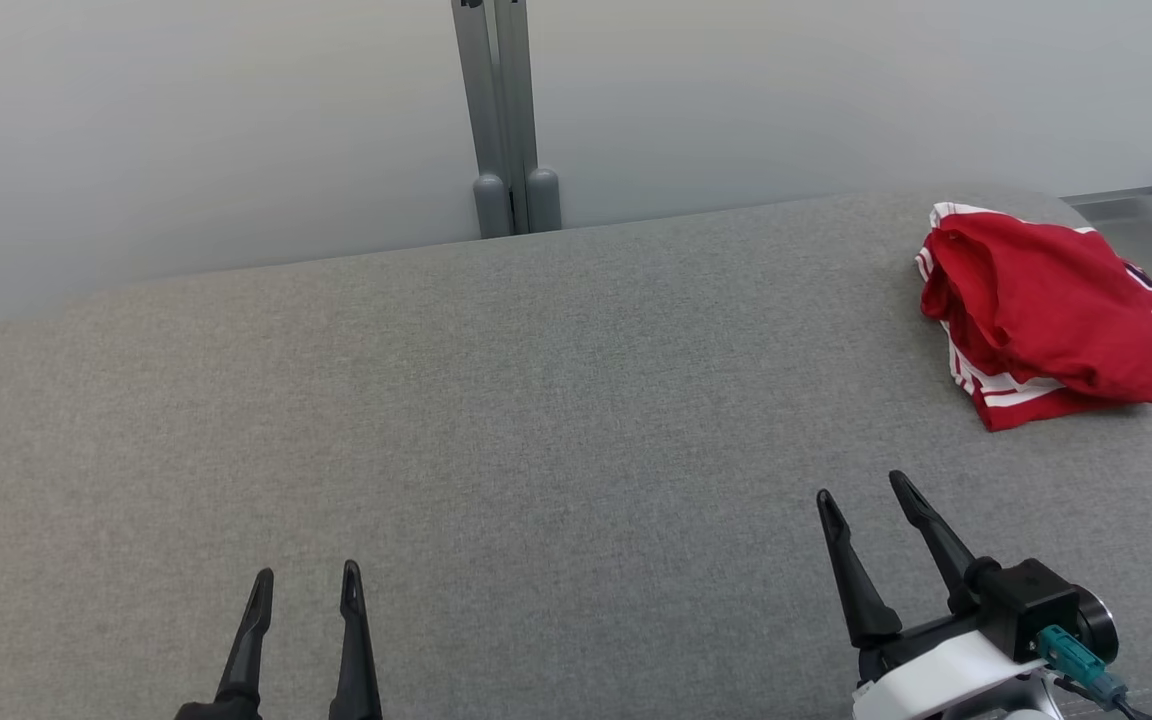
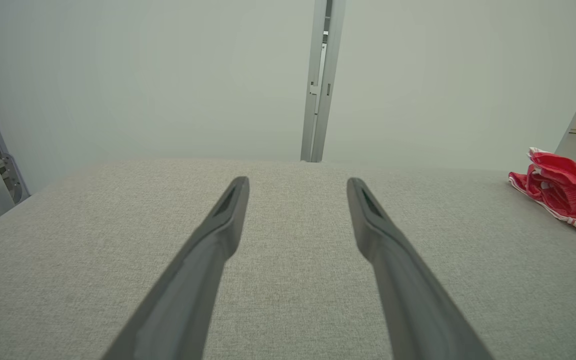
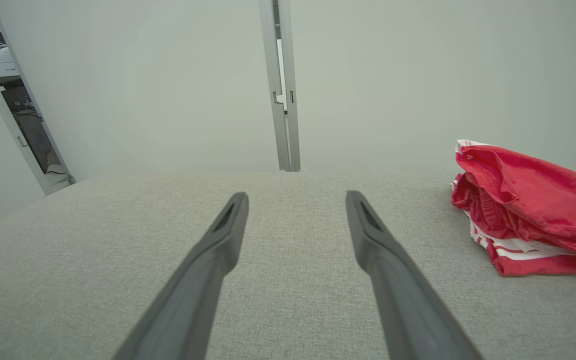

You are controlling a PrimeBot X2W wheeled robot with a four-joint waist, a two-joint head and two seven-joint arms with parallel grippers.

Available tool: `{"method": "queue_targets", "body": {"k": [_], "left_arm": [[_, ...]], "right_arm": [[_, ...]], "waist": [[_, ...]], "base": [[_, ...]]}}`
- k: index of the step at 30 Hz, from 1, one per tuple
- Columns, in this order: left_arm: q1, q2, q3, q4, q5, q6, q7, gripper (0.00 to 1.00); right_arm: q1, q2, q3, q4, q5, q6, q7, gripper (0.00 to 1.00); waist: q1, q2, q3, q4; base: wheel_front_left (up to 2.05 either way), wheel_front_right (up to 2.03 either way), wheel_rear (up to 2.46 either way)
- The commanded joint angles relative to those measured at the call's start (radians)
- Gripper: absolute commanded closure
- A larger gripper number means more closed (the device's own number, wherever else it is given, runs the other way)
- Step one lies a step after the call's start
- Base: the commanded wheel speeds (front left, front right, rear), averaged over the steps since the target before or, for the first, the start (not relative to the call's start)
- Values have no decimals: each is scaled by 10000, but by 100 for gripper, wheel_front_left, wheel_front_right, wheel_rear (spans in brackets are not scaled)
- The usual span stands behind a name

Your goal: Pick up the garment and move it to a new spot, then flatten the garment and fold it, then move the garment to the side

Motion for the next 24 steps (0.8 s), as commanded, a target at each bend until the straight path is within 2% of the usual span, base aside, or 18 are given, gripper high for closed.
{"method": "queue_targets", "body": {"k": [1, 18, 19, 22, 24], "left_arm": [[88, 33, 46, 23, -75, -83, -27, 0], [-92, 33, 21, 197, 170, -157, -27, 0], [-19, 0, -6, 173, 174, -161, 0, 100], [17, -8, -48, 393, 135, -163, 33, 100], [-2, 3, -24, 338, -277, -179, 78, 100]], "right_arm": [[-26, -25, 18, -15, 54, -16, -23, 0], [25, -3, -103, -8, 176, -16, -23, 0], [-1, 9, -85, -20, 108, -2, 0, 100], [111, 47, -64, 184, 156, 0, 8, 100], [111, 59, -103, 158, 565, 0, 68, 100]], "waist": [[1, 0, 22, 11], [1, 0, 49, 56], [1, 0, 48, 57], [1, 0, 50, 59], [1, 0, 60, 67]], "base": [[0, 0, 0], [0, 0, 0], [0, 0, 0], [0, 0, 0], [0, 0, 0]]}}
